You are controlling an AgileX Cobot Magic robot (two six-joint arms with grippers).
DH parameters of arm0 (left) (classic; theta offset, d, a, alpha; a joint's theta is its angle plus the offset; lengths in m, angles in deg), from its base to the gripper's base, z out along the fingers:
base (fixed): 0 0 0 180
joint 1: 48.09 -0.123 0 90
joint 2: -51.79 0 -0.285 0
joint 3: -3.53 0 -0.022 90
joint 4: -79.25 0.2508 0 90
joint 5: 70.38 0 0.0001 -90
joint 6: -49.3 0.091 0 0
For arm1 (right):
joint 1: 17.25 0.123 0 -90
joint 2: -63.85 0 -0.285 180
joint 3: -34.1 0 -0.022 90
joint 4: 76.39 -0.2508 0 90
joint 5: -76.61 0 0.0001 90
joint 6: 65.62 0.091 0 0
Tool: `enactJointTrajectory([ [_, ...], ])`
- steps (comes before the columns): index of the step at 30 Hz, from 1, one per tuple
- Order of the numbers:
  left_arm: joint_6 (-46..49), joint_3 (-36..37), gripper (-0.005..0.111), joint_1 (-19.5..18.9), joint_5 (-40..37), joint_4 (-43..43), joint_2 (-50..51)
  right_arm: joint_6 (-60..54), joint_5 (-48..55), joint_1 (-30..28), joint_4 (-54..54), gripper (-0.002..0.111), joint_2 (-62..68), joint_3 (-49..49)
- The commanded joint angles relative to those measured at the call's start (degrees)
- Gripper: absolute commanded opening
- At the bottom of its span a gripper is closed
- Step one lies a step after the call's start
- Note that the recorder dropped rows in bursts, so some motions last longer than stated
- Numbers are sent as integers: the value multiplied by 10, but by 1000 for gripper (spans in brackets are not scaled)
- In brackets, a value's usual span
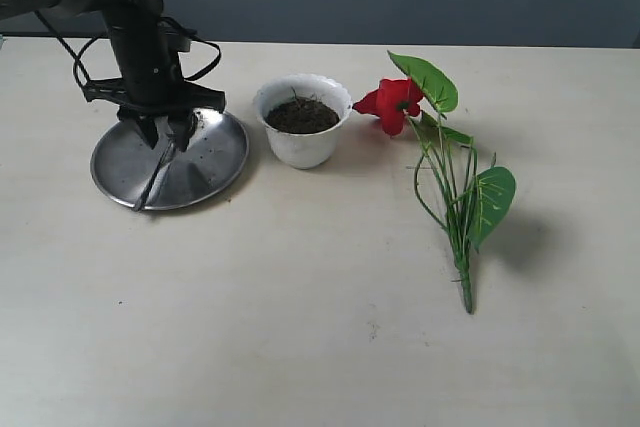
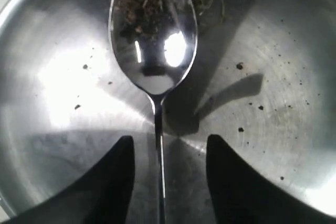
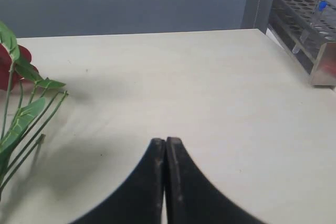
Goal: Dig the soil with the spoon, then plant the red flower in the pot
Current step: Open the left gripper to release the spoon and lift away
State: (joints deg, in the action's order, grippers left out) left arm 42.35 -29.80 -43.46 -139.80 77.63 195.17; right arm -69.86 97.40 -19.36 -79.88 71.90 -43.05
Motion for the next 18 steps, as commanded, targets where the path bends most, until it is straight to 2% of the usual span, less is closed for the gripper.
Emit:
enactJointTrajectory([
  [1,-5,2,43,1,-5,-3,-10,-1,-1,1,0,0,-3,-1],
  [3,-5,2,43,1,-5,4,-15,-1,-1,1,0,0,-3,-1],
  [4,-5,2,39,1,-5,10,-25,-1,-1,1,0,0,-3,-1],
  [8,-6,2,1,0,-5,12,-71,-1,-1,1,0,0,-3,-1],
  [18,-25,9,0,0,43,39,-211,-1,-1,1,0,0,-3,-1],
])
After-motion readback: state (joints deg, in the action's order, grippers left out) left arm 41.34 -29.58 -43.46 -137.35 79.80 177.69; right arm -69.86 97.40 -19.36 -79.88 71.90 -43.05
